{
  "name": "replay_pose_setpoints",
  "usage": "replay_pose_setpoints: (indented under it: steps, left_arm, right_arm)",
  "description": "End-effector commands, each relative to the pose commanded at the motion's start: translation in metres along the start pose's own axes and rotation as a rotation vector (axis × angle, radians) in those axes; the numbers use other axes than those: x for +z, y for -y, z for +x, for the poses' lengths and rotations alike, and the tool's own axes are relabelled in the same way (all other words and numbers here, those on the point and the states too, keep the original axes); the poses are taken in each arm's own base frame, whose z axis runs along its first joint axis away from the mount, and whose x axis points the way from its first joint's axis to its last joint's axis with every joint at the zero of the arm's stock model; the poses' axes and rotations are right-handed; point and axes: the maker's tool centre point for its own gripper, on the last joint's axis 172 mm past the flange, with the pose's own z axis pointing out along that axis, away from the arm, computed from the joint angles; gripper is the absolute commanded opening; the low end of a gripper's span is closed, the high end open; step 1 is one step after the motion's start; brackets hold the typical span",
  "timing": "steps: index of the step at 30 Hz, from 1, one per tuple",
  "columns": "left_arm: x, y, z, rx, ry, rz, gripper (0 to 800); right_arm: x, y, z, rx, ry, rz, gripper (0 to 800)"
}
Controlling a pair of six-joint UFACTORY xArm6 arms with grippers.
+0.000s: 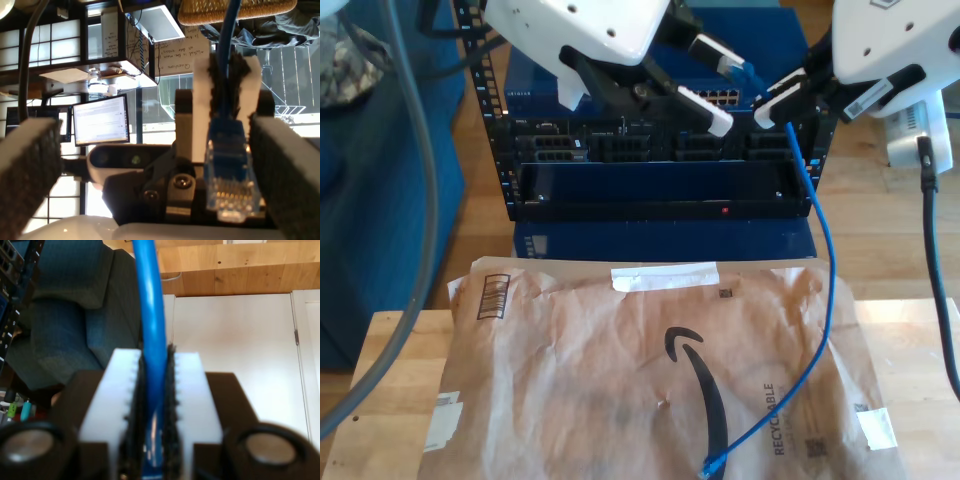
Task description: Grab the cable and plug it in
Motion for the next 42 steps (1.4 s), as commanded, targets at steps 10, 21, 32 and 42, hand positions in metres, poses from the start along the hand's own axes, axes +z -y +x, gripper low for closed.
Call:
replay_pose_setpoints:
  steps: [10, 21, 32, 42]
  left_arm:
    - [-0.003, -0.006, 0.000, 0.003, -0.005, -0.026, 471]
    - [-0.015, -0.019, 0.010, 0.003, -0.003, -0.086, 345]
    - [-0.016, -0.018, 0.009, 0.022, -0.003, -0.087, 352]
    - [-0.015, -0.016, 0.007, 0.023, 0.007, -0.083, 351]
  right_arm:
    - [0.001, -0.001, 0.000, -0.001, 0.000, -0.003, 7]
    - [0.002, -0.001, 0.000, 0.000, -0.001, -0.004, 7]
    - [0.006, -0.003, 0.003, 0.006, -0.004, -0.016, 7]
    - [0.011, -0.002, 0.004, 0.010, -0.005, -0.026, 7]
